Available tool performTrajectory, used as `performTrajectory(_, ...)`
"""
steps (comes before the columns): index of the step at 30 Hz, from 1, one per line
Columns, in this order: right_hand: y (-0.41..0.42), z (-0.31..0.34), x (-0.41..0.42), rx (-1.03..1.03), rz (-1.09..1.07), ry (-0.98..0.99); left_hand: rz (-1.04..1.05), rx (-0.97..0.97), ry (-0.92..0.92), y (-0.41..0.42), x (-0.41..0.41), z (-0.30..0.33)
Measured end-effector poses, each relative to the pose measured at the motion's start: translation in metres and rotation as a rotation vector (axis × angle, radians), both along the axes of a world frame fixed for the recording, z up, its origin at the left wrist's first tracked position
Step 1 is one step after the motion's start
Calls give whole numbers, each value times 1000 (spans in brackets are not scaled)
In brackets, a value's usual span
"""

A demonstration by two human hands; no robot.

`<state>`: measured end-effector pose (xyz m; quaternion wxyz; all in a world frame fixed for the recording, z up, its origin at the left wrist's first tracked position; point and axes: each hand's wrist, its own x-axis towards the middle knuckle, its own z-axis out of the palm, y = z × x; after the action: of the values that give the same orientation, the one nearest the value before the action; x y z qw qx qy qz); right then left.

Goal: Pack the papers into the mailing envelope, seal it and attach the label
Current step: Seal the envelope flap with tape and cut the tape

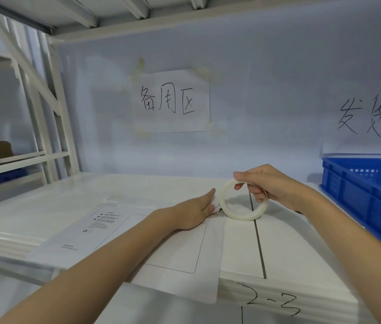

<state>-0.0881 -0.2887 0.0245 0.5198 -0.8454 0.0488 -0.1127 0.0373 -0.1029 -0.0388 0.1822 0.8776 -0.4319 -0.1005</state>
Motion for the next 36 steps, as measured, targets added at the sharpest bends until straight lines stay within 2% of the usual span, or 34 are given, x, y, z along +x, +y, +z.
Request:
performTrajectory(7,0,3,-5,-80,-56,-76,35,-65,69,1,6,-6)
performTrajectory(11,2,6,-7,-140,-67,-93,3,-67,49,-1,4,-5)
performTrajectory(18,3,8,-5,-296,-125,-80,-20,144,-12,-12,3,5)
performTrajectory(24,-5,10,-6,-289,-145,-54,-5,210,-76,-13,-2,9)
performTrajectory(26,-5,8,-4,-287,-161,-62,-11,185,-78,-14,-4,11)
performTrajectory(30,-4,6,0,-280,-211,-75,-82,-15,27,-16,-8,2)
performTrajectory(36,-4,5,-1,-279,-242,-75,-23,-93,121,-16,-3,-3)
